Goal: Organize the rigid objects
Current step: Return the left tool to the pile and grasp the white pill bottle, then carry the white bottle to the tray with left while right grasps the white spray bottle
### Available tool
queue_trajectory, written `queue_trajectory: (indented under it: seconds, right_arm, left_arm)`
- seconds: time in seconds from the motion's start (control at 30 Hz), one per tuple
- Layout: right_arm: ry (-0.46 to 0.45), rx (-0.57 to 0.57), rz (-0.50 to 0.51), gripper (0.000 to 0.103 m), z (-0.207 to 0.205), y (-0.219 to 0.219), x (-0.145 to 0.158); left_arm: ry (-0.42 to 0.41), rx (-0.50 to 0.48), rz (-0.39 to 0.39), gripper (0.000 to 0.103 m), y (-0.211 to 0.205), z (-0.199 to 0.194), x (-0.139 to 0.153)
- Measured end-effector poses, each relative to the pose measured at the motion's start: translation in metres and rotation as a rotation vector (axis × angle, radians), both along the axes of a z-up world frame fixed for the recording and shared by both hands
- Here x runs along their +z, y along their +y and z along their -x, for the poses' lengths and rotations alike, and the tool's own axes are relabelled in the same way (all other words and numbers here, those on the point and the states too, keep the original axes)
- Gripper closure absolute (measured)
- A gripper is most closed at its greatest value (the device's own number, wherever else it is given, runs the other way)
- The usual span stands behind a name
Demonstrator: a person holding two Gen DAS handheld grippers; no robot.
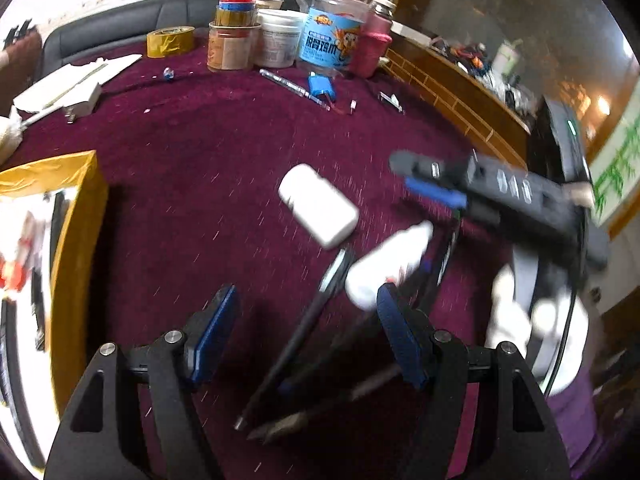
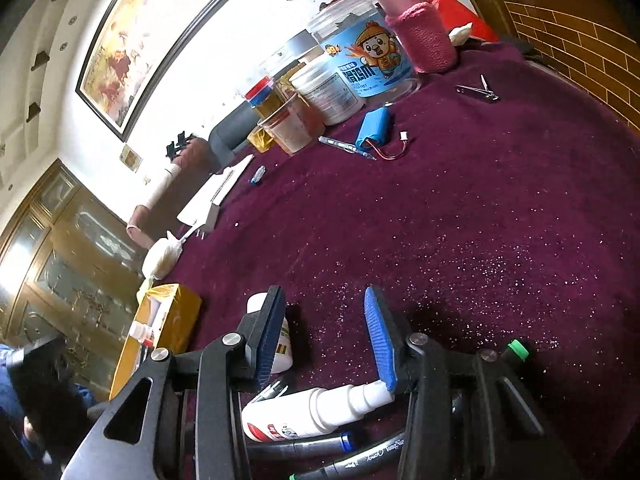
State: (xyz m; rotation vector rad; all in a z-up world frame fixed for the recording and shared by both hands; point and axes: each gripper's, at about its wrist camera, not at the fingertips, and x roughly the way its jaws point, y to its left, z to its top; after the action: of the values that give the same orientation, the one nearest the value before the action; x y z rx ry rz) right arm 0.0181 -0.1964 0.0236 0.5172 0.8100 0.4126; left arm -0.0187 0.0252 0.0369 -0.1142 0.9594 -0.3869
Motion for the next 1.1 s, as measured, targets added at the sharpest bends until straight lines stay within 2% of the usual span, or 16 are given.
queue_trajectory:
  seconds: [0.07,0.2,0.27,0.4,0.47,0.5,0.53,0.57,0.67,0.9,1.0,1.1]
  right_arm:
    - [-0.007,-0.007,-0.002,0.066,0.001,-0.001,0.002]
    - [-0.007,-0.037,-0.033,0.061,0.002,-0.012,0.002]
    - [0.001,-0.052,-0.056,0.06,0.001,-0.018,0.0]
    - [0.021,-0.061,-0.08,0.06,-0.003,-0.023,-0.003]
    - [0.029,-0.059,-0.076,0.06,-0.004,-0.022,-0.004]
    - [0.031,-0.057,-0.075,0.06,-0.005,-0.022,-0.005]
    - [0.034,-0.056,-0.072,0.06,-0.005,-0.021,-0.005]
    - [0.036,-0.056,-0.069,0.06,-0.005,-0.021,-0.006]
    - [0.046,-0.062,-0.061,0.06,-0.007,-0.021,-0.009]
    - [0.068,-0.079,-0.04,0.059,-0.009,-0.023,-0.015]
    - [0.069,-0.085,-0.033,0.059,-0.009,-0.025,-0.016]
    - [0.075,-0.088,-0.022,0.059,-0.01,-0.025,-0.018]
  left_arm:
    - [0.014,0.013,0.037,0.033,-0.007,-0.017,0.001]
    - [0.003,0.035,0.02,0.033,-0.024,-0.041,-0.003]
    - [-0.003,0.047,-0.012,0.033,-0.033,-0.055,-0.007]
    - [0.002,0.031,-0.135,0.033,-0.051,-0.075,-0.028]
    - [-0.047,-0.001,-0.172,0.033,-0.056,-0.069,-0.03]
    - [-0.045,-0.021,-0.177,0.037,-0.058,-0.068,-0.03]
    - [-0.045,-0.041,-0.181,0.051,-0.058,-0.066,-0.029]
    - [-0.047,-0.061,-0.178,0.072,-0.058,-0.065,-0.027]
    - [-0.057,-0.064,-0.132,0.073,-0.045,-0.057,-0.018]
    - [-0.101,-0.032,0.042,0.073,-0.005,-0.034,0.016]
    - [-0.102,-0.003,0.148,0.072,0.022,-0.015,0.031]
    - [-0.131,0.035,0.213,0.072,0.053,0.012,0.045]
